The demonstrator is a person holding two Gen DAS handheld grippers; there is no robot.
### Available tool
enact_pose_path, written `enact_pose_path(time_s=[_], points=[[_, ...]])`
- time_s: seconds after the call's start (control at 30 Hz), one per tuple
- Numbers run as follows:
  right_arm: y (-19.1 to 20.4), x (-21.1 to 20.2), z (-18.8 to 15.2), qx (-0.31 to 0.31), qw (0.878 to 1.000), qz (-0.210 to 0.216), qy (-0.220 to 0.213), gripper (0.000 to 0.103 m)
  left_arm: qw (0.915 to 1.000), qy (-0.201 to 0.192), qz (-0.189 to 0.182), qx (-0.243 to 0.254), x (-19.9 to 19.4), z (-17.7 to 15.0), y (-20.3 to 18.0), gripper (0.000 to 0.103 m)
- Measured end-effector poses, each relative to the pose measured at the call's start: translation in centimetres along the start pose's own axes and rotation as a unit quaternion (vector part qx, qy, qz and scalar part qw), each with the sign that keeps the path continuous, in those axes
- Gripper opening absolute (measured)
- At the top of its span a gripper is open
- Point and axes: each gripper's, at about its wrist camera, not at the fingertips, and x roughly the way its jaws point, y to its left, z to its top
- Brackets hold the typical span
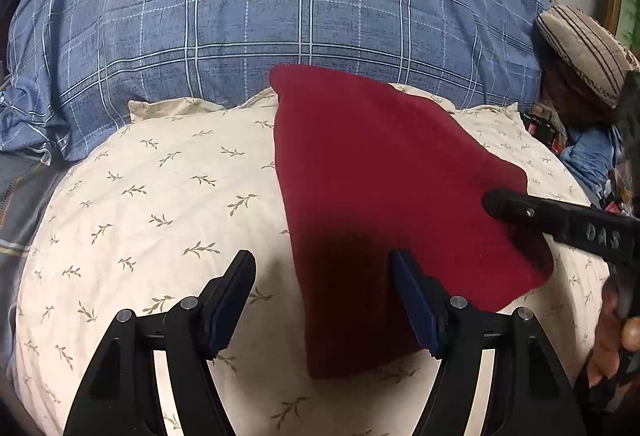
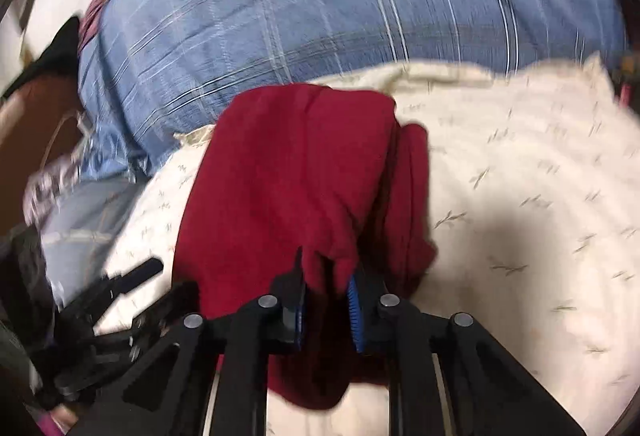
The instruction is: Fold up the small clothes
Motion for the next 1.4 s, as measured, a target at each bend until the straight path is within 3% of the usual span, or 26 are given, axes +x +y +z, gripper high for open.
enact_pose_path(time_s=[0.13,0.17,0.23,0.27,0.33,0.53,0.6,0.67,0.73,0.8,0.87,0.93,1.0,1.03,1.13,1.27,1.4], points=[[-1.2,1.7,-0.2,0.021,1.000,0.004,0.022,0.016,1.0000,0.004,-0.002,-0.001,0.1,-0.1,0.0,0.070],[-1.3,1.2,-0.2,0.025,0.999,0.012,0.019,0.020,1.0000,0.003,-0.001,-0.002,0.0,-0.2,0.1,0.070],[-1.4,0.3,0.2,0.035,0.999,0.025,0.011,0.032,1.0000,0.000,0.001,-0.002,-0.2,-0.1,0.2,0.070],[-1.6,-0.1,0.4,0.045,0.999,0.025,0.007,0.048,1.0000,-0.001,0.003,-0.004,-0.2,0.0,0.2,0.071],[-1.7,-0.8,0.7,0.062,0.998,0.022,-0.009,0.065,1.0000,0.000,0.001,-0.007,-0.2,0.1,0.3,0.071],[-1.7,1.3,2.2,0.073,0.997,0.028,0.000,0.062,1.0000,0.000,0.001,-0.007,-0.1,0.0,0.3,0.072],[-2.3,2.7,2.1,0.087,0.996,0.033,0.012,0.037,1.0000,0.000,0.001,-0.006,-0.1,0.0,0.3,0.072],[-2.8,2.5,1.6,0.093,0.995,0.035,0.005,0.027,1.0000,0.002,-0.002,-0.006,0.0,0.0,0.4,0.072],[-2.4,2.0,1.2,0.068,0.997,0.019,0.005,0.024,0.9999,0.003,-0.009,-0.008,0.0,0.0,0.6,0.072],[-2.3,2.0,1.2,0.065,0.998,0.021,0.008,0.026,0.9996,0.001,-0.020,-0.019,0.0,0.2,0.9,0.072],[-3.1,1.8,1.4,0.092,0.995,0.047,-0.002,0.036,0.9969,-0.008,-0.060,-0.049,0.0,0.8,1.5,0.072],[-4.4,1.4,1.9,0.129,0.989,0.060,-0.026,0.054,0.9937,-0.006,-0.086,-0.071,0.3,1.1,2.2,0.077],[-5.5,1.6,2.4,0.145,0.986,0.070,-0.048,0.084,0.9908,-0.001,-0.101,-0.091,1.0,1.6,3.0,0.078],[-5.8,2.1,2.7,0.143,0.986,0.070,-0.044,0.086,0.9892,0.002,-0.106,-0.101,1.4,1.9,3.5,0.078],[-6.8,5.1,3.1,0.140,0.987,0.084,0.006,0.086,0.9817,0.023,-0.129,-0.138,3.2,2.7,4.8,0.080],[-7.3,6.7,2.9,0.151,0.979,0.135,-0.001,0.086,0.9796,0.042,-0.141,-0.137,5.8,3.1,5.1,0.085],[-6.0,7.1,3.0,0.104,0.986,0.130,-0.001,0.067,0.9785,0.044,-0.158,-0.125,7.8,3.4,4.5,0.083]])
